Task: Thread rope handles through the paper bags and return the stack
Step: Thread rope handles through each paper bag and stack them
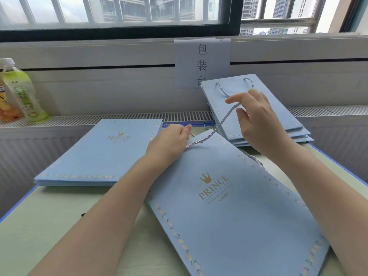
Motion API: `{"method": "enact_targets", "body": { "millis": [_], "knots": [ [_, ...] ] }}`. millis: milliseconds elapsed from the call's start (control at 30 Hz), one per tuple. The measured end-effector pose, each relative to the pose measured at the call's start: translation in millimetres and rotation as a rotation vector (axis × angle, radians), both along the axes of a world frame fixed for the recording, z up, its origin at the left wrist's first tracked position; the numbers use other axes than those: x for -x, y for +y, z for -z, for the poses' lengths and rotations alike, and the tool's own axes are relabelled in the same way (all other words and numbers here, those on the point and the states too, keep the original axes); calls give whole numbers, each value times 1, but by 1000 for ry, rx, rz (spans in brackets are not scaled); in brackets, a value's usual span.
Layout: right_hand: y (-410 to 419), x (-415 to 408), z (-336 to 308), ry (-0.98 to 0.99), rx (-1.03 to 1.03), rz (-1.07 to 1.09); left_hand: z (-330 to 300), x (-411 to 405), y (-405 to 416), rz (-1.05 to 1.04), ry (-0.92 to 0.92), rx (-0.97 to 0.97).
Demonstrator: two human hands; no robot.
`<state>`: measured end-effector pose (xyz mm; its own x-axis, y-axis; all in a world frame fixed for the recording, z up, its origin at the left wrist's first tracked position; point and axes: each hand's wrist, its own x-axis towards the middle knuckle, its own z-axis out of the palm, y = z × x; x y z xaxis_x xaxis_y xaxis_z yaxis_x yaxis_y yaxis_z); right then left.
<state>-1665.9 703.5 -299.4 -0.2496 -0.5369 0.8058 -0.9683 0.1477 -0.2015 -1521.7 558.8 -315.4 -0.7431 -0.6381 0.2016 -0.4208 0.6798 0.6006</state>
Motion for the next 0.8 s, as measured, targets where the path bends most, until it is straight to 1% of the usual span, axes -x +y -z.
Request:
{"method": "enact_targets", "body": {
  "millis": [67,200,300,367,433,533,600,633,700,733,800],
  "knots": [
    [1,-1,-2,17,55,11,-1,-3,-2,1,-1,1],
    [2,-4,-4,58,175,98,0,-4,2,54,-117,2],
    [3,-7,-5,28,188,165,0,-6,7,83,-156,-33],
    [3,-6,-5,-36,128,155,-2,-7,10,102,-162,-42],
    [2,-5,-4,-142,28,95,-4,-7,12,118,-179,-36],
    [-2,-10,1,-372,-147,-45,-7,-7,13,138,-192,-57],
    [-5,-16,6,-537,-231,-148,-9,-6,13,133,-206,-63],
    [-8,-19,9,-585,-261,-181,-9,-5,13,124,-214,-58],
    [-12,-22,15,-605,-304,-213,-10,-3,14,108,-215,-49],
    [-13,-24,18,-584,-320,-215,-9,-2,14,105,-203,-48],
    [-15,-27,22,-474,-346,-189,-8,-1,14,104,-167,-56]
  ]
}}
